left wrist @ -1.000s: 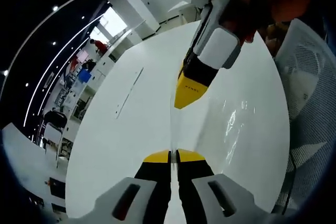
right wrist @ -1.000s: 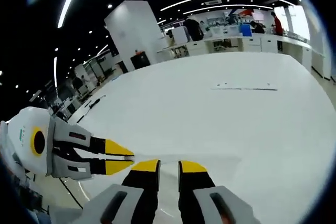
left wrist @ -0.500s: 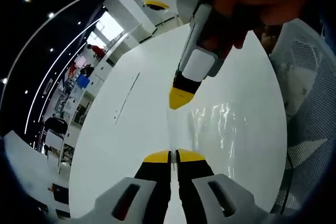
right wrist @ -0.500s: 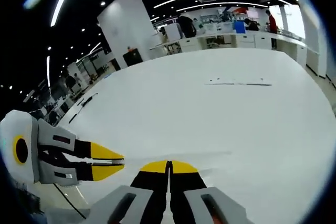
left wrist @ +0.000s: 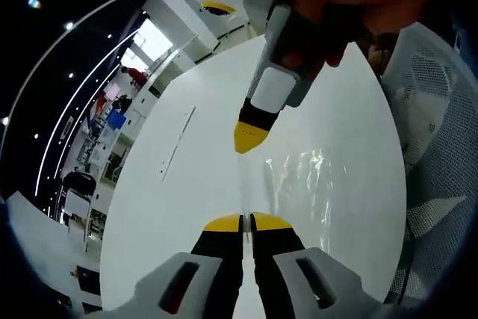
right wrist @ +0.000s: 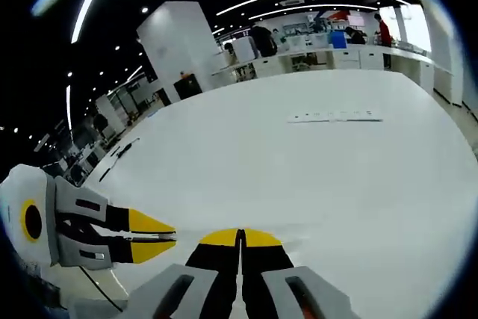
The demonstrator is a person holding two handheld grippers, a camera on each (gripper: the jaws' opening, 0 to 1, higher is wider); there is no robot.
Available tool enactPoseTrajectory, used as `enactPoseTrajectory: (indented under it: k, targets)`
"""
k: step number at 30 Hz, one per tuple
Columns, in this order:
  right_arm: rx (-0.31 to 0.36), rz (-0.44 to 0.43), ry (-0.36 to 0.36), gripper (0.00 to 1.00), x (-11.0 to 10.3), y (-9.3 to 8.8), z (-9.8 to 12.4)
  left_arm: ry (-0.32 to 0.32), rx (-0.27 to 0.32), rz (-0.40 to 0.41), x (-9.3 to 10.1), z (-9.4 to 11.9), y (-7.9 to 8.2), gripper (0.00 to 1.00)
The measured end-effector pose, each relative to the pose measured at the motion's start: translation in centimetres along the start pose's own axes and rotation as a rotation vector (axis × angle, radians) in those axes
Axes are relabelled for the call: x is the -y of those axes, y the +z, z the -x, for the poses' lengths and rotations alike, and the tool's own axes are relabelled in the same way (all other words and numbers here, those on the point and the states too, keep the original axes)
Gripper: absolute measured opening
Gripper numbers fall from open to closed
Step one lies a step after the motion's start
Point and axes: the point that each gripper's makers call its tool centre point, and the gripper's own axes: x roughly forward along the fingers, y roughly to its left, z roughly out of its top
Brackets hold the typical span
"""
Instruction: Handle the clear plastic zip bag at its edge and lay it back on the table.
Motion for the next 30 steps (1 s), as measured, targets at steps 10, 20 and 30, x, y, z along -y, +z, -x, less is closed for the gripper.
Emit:
enactPoseTrajectory:
  k: [10,20,30]
  targets:
    - [-0.009,-0.056,0.022,0.0,-0.5,-0.1,0.0,0.017,0.002,-0.018,0.0,0.1,0.1,0.0]
    - [-0.015,-0.078,0.027,0.0,-0.4,-0.1,-0.1,0.042,-0.019,0.01,-0.9,0.2,-0.9,0.0]
    - [-0.027,-0.123,0.032,0.05,-0.5,0.1,-0.8,0.047,0.0,-0.005,-0.9,0.1,-0.3,0.0]
